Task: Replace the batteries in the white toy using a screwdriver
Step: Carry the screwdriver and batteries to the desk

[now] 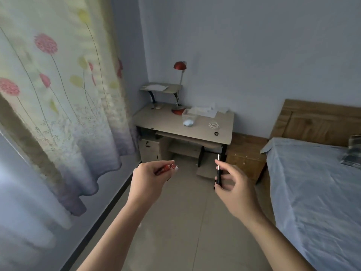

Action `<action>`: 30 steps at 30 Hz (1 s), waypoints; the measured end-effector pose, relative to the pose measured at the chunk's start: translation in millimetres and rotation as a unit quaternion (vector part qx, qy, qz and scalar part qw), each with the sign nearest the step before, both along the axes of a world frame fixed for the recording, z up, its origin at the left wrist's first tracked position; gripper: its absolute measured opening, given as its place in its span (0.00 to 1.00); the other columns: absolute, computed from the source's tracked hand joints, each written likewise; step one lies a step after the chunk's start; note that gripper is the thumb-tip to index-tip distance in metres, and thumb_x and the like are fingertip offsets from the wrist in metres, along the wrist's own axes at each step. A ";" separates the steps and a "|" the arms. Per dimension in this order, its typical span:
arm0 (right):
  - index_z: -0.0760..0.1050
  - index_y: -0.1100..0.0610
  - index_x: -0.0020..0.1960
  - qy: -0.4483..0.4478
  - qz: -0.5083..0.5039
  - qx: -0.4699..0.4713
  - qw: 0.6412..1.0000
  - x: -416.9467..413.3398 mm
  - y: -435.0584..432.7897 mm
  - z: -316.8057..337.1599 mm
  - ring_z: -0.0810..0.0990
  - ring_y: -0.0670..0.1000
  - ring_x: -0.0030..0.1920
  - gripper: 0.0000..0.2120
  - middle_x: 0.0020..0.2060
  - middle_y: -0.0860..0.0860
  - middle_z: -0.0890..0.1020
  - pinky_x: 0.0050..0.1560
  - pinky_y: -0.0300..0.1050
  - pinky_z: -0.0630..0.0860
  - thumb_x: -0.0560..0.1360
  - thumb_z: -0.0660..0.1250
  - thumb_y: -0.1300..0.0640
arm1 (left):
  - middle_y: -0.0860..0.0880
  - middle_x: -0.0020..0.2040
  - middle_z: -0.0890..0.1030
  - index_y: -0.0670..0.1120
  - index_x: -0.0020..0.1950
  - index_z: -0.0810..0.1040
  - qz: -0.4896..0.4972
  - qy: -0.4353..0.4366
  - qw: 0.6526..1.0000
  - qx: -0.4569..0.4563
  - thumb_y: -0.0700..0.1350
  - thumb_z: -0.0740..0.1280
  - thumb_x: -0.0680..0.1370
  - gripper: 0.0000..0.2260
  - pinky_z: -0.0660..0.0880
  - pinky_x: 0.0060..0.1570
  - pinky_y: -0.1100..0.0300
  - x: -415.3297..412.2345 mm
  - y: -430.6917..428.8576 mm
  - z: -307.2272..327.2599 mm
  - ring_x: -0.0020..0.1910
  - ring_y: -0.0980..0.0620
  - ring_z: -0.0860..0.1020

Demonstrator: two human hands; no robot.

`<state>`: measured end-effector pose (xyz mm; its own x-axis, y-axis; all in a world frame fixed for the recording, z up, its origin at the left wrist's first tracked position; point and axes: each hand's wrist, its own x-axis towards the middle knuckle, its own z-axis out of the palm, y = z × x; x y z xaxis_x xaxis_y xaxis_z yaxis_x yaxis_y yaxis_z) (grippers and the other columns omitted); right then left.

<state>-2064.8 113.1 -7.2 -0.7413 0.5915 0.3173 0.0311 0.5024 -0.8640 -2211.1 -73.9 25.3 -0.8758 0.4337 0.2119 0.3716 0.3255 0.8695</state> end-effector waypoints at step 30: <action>0.75 0.52 0.68 -0.058 -0.189 -0.019 0.980 -401.7 253.7 -48.3 0.81 0.40 0.50 0.30 0.55 0.47 0.79 0.49 0.26 0.76 0.71 0.70 0.73 | 0.63 0.42 0.85 0.55 0.51 0.87 -0.189 -0.031 0.980 -0.051 0.51 0.77 0.73 0.08 0.73 0.43 0.77 -474.3 309.4 -51.3 0.44 0.69 0.81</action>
<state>-2466.5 366.9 -55.4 -0.4972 0.8403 0.2161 0.3077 0.4037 -0.8616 -2685.4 235.6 -26.0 -0.6579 0.7461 0.1029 0.4302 0.2600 0.8645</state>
